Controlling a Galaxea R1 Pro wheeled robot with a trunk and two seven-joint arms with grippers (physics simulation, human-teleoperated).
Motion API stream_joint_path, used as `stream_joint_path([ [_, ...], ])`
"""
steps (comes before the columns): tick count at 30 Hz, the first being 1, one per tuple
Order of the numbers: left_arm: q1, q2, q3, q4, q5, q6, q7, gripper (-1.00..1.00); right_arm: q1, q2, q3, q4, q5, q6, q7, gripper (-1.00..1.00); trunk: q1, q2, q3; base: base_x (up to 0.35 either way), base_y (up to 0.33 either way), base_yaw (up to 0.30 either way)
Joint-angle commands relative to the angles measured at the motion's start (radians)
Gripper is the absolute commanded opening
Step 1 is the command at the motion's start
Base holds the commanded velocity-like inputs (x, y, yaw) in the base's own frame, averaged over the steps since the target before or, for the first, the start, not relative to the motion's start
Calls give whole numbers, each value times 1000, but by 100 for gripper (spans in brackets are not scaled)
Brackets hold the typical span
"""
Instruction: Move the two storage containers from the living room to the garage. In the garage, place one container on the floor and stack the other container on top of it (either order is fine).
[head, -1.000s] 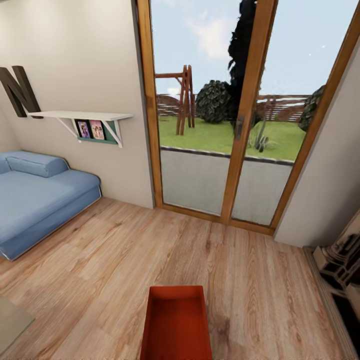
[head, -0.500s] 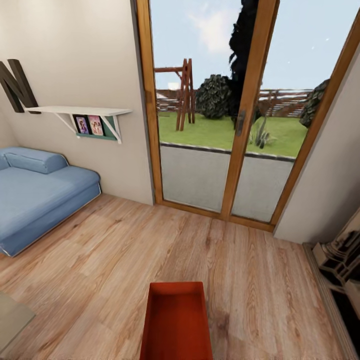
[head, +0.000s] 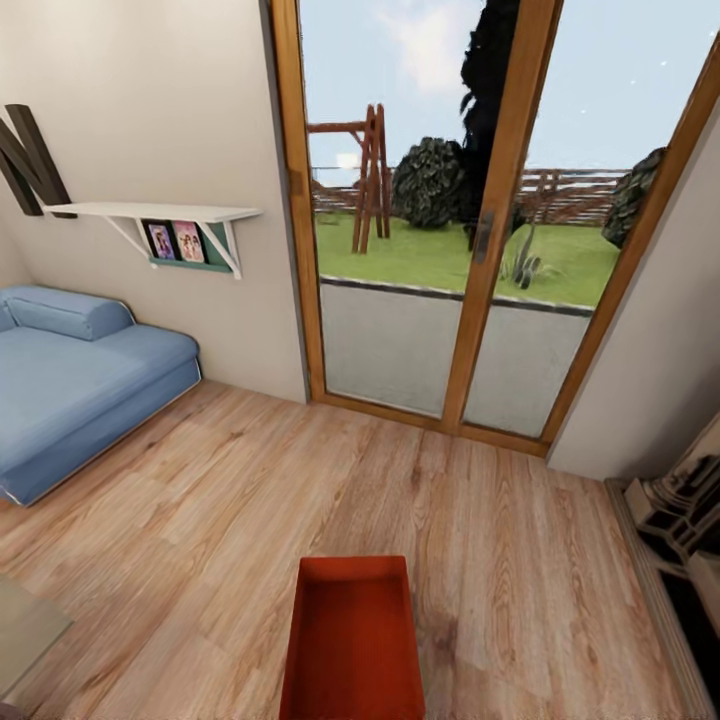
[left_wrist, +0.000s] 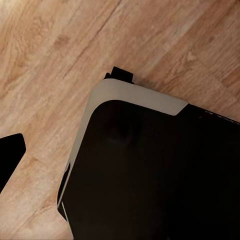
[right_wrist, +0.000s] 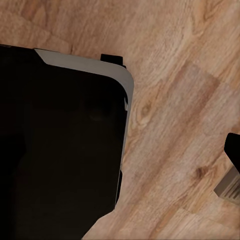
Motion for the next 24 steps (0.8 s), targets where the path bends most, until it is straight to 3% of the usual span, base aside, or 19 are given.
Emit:
stream_joint_path([
  [1, 0, 0, -3, 0, 6, -1, 0, 100, -1, 0, 8, 3, -10, -6, -1, 100, 0, -1, -3, 0, 0, 0],
  [24, 0, -3, 1, 3, 8, -2, 0, 100, -1, 0, 10, 3, -10, -7, -1, 100, 0, -1, -40, 0, 1, 0],
])
